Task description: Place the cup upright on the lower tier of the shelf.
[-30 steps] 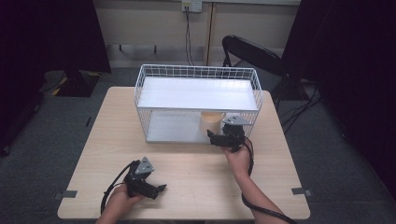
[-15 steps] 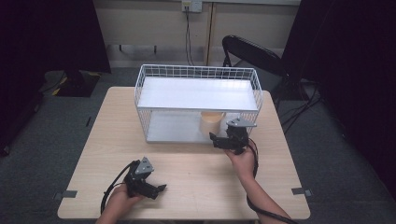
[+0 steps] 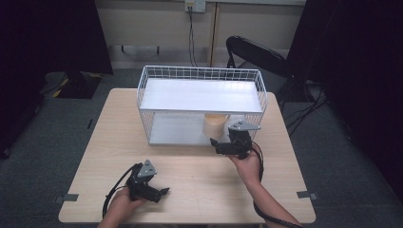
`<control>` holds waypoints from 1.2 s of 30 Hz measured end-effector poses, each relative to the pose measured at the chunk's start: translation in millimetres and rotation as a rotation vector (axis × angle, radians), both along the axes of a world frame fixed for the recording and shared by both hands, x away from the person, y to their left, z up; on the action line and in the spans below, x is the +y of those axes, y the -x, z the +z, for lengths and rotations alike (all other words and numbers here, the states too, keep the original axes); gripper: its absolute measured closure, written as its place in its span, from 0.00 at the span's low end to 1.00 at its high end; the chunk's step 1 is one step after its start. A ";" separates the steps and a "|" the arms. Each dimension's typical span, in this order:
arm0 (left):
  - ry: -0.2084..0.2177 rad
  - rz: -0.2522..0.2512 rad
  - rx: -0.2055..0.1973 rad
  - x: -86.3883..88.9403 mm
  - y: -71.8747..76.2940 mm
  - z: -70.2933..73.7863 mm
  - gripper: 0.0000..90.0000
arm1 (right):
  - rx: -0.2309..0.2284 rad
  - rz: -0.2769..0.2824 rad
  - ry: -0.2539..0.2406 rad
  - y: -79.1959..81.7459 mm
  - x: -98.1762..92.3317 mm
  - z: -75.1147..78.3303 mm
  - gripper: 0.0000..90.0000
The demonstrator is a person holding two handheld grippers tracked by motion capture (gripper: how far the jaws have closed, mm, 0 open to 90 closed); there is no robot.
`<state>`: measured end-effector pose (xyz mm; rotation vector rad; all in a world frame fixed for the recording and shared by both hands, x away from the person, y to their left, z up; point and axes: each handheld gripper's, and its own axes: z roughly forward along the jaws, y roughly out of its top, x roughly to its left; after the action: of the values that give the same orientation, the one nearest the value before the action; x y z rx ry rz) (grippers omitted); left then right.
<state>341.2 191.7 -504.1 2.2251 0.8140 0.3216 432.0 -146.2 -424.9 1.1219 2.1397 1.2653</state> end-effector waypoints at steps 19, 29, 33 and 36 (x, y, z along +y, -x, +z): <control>0.001 0.001 0.000 -0.1 0.0 -0.1 0.00 | 0.025 0.061 0.007 10.4 -18.2 3.2 0.15; 0.001 0.000 0.000 0.0 0.0 0.0 0.00 | 0.042 0.077 0.008 16.9 -28.1 0.8 0.15; 0.001 0.001 0.000 -0.1 0.0 -0.1 0.00 | 0.044 0.084 0.014 19.6 -31.9 -2.0 0.15; 0.001 0.001 0.000 0.0 0.0 0.0 0.00 | 0.047 0.085 0.015 21.1 -34.8 -3.7 0.15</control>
<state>341.1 191.7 -504.1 2.2242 0.8148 0.3216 410.9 -181.1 -428.7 1.0759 2.2494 1.2689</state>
